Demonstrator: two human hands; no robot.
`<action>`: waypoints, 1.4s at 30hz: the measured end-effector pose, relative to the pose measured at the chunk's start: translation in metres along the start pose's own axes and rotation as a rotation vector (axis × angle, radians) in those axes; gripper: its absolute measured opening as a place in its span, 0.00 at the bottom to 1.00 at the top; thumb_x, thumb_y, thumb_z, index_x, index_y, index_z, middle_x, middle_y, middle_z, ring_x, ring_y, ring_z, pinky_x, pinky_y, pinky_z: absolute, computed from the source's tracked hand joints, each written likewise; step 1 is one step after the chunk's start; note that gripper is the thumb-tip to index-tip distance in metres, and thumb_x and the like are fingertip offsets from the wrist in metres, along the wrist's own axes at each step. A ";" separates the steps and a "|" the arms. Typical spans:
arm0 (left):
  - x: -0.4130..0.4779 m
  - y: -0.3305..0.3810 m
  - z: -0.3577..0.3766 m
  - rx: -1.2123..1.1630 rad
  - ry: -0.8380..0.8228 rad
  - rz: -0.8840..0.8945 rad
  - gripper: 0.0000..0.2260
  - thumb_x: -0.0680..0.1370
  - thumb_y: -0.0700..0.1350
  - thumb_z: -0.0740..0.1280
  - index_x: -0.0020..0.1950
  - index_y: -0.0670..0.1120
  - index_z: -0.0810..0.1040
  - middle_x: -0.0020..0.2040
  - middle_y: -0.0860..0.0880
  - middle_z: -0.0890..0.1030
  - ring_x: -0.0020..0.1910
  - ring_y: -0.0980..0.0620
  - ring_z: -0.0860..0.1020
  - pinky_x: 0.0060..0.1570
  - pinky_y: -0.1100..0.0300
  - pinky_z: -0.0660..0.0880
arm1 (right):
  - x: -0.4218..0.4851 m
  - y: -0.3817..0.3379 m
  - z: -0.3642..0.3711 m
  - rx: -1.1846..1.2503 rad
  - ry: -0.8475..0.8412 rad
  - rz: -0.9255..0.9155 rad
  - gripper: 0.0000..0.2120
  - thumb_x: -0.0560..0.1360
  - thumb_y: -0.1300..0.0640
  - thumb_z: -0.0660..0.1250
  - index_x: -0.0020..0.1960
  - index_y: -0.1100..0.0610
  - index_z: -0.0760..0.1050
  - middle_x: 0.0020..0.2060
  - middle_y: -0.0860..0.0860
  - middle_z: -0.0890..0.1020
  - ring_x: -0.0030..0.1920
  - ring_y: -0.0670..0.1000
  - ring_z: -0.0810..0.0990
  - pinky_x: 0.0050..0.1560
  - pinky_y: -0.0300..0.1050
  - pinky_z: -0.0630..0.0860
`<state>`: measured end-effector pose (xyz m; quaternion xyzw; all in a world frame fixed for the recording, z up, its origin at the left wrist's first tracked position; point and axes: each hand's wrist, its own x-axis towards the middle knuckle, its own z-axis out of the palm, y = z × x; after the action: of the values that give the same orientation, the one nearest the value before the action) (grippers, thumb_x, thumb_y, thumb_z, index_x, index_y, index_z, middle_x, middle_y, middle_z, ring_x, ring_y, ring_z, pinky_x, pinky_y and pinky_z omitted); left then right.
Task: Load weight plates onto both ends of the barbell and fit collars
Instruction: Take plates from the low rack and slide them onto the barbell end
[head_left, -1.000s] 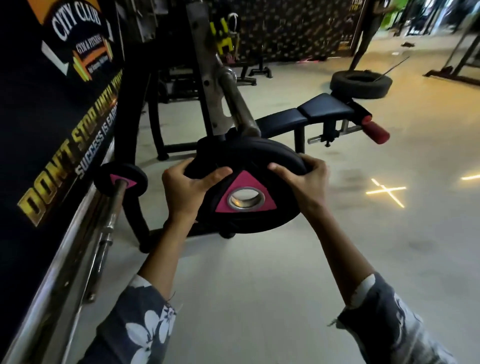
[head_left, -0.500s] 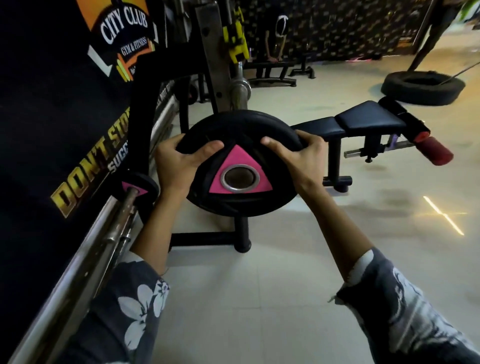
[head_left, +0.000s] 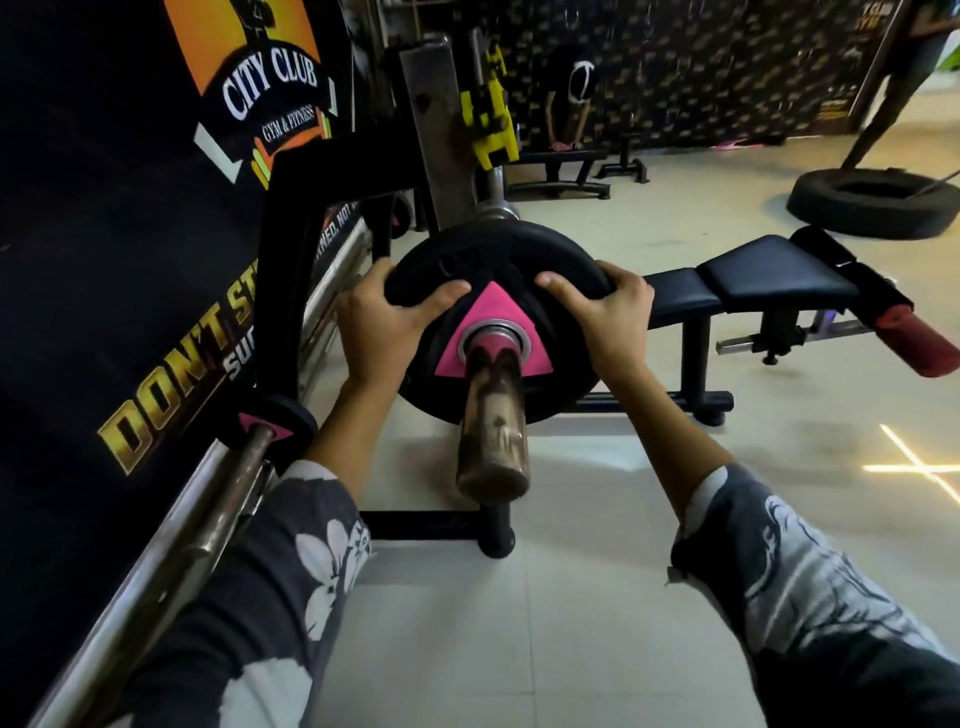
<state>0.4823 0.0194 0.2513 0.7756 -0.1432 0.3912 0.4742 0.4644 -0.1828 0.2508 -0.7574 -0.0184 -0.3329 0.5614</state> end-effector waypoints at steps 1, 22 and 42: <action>0.011 -0.008 0.009 -0.003 -0.004 -0.009 0.29 0.63 0.69 0.68 0.37 0.42 0.75 0.34 0.50 0.79 0.34 0.53 0.78 0.35 0.59 0.77 | 0.013 0.006 0.006 0.000 0.000 0.005 0.25 0.59 0.35 0.70 0.39 0.57 0.81 0.31 0.52 0.82 0.32 0.44 0.78 0.36 0.43 0.75; 0.142 -0.114 0.125 -0.003 -0.014 0.031 0.28 0.64 0.67 0.69 0.37 0.40 0.74 0.32 0.51 0.75 0.32 0.54 0.73 0.31 0.67 0.64 | 0.174 0.091 0.085 -0.071 0.113 -0.024 0.23 0.63 0.39 0.69 0.42 0.60 0.80 0.30 0.50 0.79 0.29 0.35 0.73 0.31 0.30 0.69; 0.005 -0.043 0.037 0.262 -0.159 0.263 0.19 0.79 0.52 0.58 0.60 0.40 0.75 0.59 0.43 0.78 0.60 0.46 0.75 0.64 0.52 0.64 | 0.006 0.020 0.032 -0.576 -0.103 -0.152 0.29 0.73 0.37 0.49 0.61 0.57 0.69 0.56 0.55 0.77 0.58 0.55 0.74 0.64 0.52 0.65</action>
<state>0.5287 0.0112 0.2193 0.8337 -0.2280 0.4026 0.3013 0.4926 -0.1650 0.2324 -0.8978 -0.0084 -0.3266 0.2953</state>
